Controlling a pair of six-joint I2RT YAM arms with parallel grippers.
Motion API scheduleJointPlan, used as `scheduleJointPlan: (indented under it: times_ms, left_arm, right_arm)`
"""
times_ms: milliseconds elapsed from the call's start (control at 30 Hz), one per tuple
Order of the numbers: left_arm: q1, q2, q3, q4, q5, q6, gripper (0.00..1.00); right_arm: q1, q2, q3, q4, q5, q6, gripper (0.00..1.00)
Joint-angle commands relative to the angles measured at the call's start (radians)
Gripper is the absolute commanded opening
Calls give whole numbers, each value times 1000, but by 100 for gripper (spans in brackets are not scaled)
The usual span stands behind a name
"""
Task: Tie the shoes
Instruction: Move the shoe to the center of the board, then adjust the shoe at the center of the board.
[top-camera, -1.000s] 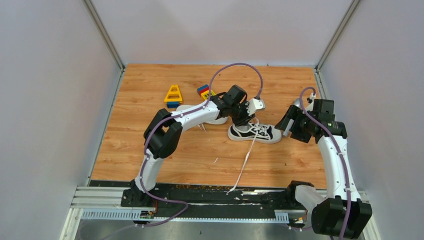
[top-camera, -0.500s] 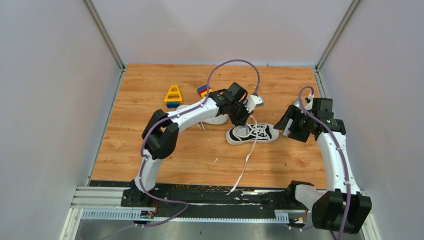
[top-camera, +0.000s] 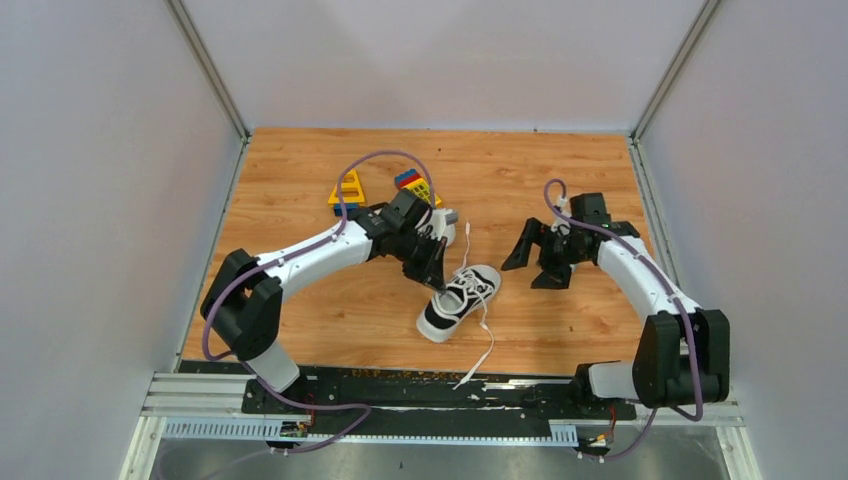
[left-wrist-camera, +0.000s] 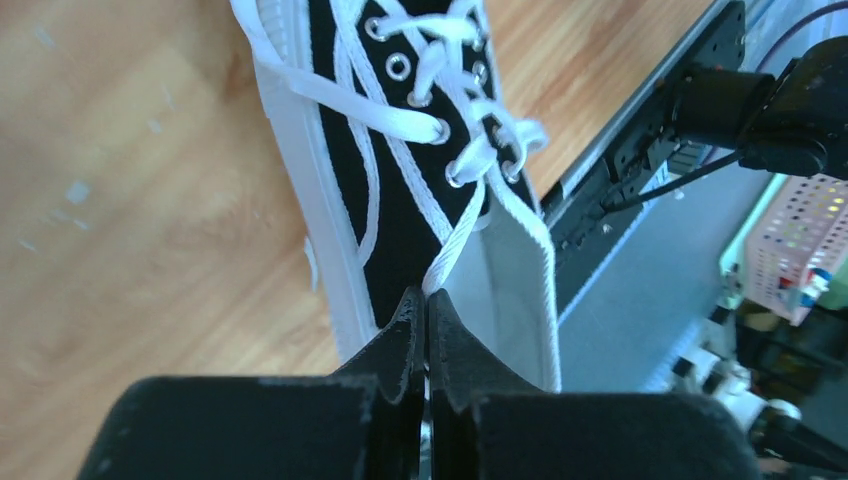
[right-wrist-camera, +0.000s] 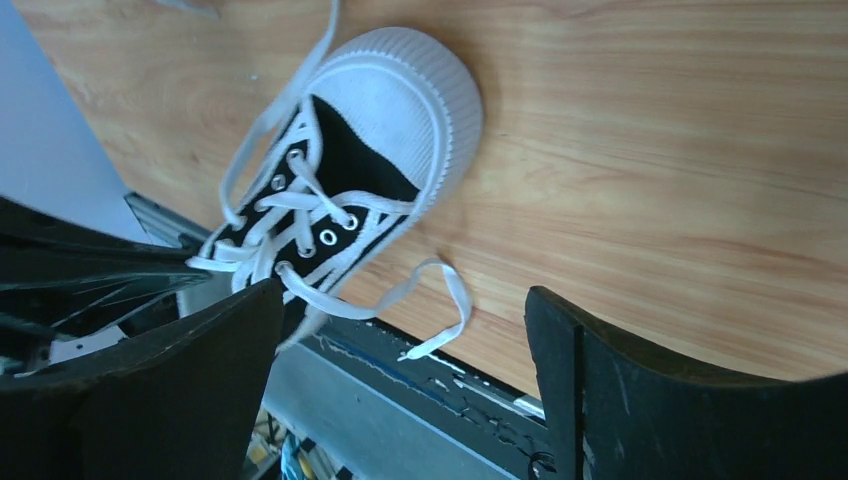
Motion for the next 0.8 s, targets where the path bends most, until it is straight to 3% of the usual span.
scheduleJointPlan:
  times_ms: [0,133,200,233,300,433,533,600,767]
  left_arm:
    - [18,-80,-154,148,118,-234,0]
    - [48,-110,-274,272,245,-288,1]
    - [49,-134,-302,310,251,-266,22]
    - [49,-155,-304,299,241,-223,38]
    - [51,-190,-295,244,203,-140,52]
    - [76,-260,-352,217,134,-121,63]
    - [90,-289,-468,347,240,-164,68]
    - [75,-310,-547,481,321,-184,82]
    - [-28,-297,-616,582,352,-72,83]
  right_arm:
    - [125,67,-2,120,-55,77,92]
    - [191,190,29,176,-66,150,92]
    - [222,241,59,162,-45,156,92]
    - [229,259,70,148,-35,161,92]
    - [245,281,78,132,-33,173,93]
    - [274,306,71,126,-24,196,93]
    - [282,345,70,192,-100,223,93]
    - [285,397,105,226,-128,228,93]
    - [285,547,323,228,-139,213,93]
